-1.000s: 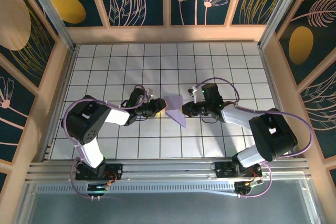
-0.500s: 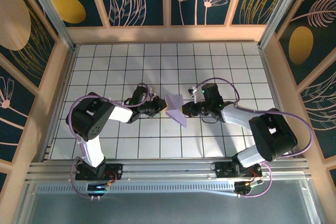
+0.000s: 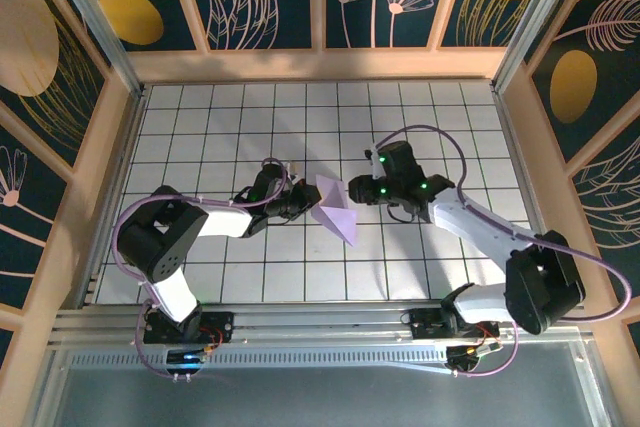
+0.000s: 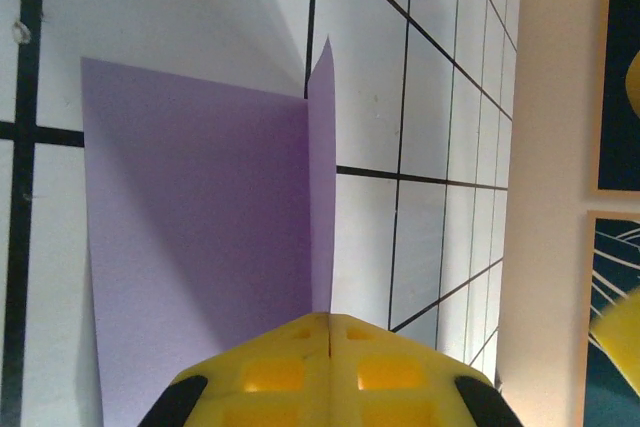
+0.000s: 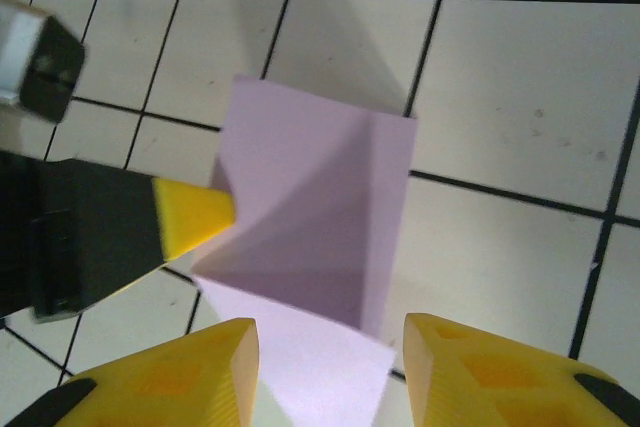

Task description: Fold a paper plane with a square sheet of paper (fold left side to right side)

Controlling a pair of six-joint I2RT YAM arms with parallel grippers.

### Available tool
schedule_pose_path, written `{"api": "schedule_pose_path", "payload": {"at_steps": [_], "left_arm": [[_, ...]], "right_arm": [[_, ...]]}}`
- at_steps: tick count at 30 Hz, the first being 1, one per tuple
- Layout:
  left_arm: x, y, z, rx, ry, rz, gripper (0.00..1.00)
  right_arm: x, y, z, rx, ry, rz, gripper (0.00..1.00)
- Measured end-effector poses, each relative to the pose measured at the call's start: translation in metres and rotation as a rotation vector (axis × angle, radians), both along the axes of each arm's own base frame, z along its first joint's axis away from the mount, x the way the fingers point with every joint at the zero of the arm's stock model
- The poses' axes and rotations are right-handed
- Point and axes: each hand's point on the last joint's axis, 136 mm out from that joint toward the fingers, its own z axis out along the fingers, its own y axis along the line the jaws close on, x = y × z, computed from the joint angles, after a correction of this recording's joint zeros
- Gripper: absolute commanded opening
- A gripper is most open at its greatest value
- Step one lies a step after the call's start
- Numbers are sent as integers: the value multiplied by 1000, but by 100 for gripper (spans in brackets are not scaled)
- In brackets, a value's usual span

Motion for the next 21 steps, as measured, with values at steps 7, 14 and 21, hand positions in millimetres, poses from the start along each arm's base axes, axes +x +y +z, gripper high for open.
{"api": "schedule_pose_path", "payload": {"at_steps": [7,14,21], "left_arm": [[0,3,-5,14,28,26,0],[-1,5,-8,29,48,34,0],[0,5,0,22,39,38,0]], "right_arm": [[-54,28,-21,-166,23,31,44],[-64,28,-58,-322,22,-5,44],[-71,32,-85,-433,1,24,44]]}}
